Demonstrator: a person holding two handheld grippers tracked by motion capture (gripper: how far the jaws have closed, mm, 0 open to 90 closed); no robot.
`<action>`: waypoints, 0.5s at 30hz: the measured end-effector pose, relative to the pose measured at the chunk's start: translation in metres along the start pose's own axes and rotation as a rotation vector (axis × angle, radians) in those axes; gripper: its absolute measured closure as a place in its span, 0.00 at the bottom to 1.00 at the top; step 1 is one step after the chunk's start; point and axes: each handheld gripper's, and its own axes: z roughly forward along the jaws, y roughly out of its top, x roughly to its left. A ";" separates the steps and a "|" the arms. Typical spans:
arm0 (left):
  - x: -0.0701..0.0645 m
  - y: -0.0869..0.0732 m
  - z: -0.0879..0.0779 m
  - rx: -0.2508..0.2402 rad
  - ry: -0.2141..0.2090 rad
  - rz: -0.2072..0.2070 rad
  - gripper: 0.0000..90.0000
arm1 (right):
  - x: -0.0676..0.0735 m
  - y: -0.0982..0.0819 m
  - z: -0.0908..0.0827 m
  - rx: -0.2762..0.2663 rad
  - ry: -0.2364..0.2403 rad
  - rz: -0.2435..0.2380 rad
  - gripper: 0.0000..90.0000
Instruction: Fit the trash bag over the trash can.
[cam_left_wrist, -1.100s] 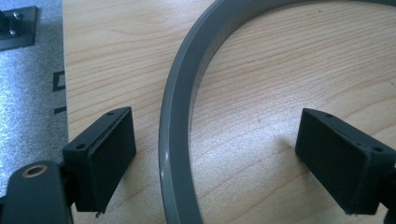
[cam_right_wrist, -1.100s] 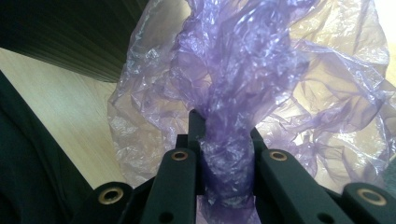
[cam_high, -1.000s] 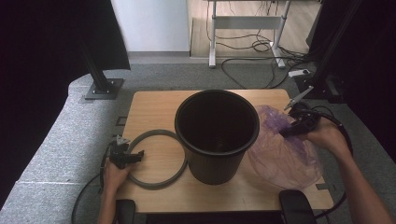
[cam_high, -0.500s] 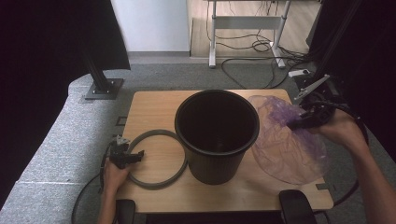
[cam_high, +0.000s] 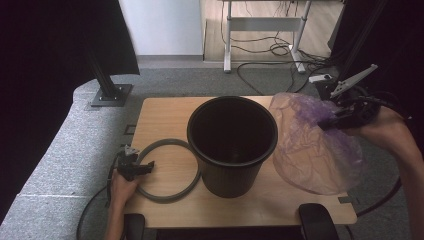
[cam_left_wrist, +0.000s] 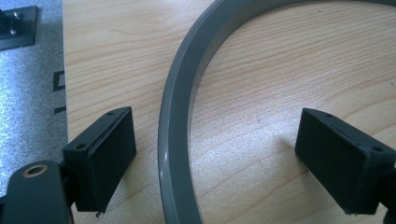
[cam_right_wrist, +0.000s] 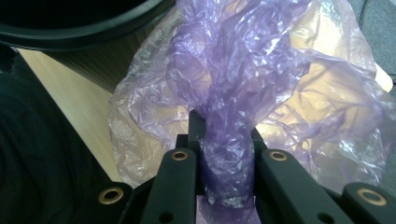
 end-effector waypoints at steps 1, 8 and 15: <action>0.000 0.000 0.000 0.000 0.000 0.000 0.14 | 0.001 0.001 -0.004 -0.003 -0.001 -0.001 0.90; 0.000 0.000 0.000 0.000 0.000 0.000 0.14 | 0.004 0.004 -0.028 -0.017 -0.012 -0.011 0.90; -0.001 0.000 0.000 0.000 -0.001 0.001 0.14 | 0.007 0.008 -0.053 -0.029 -0.023 -0.022 0.90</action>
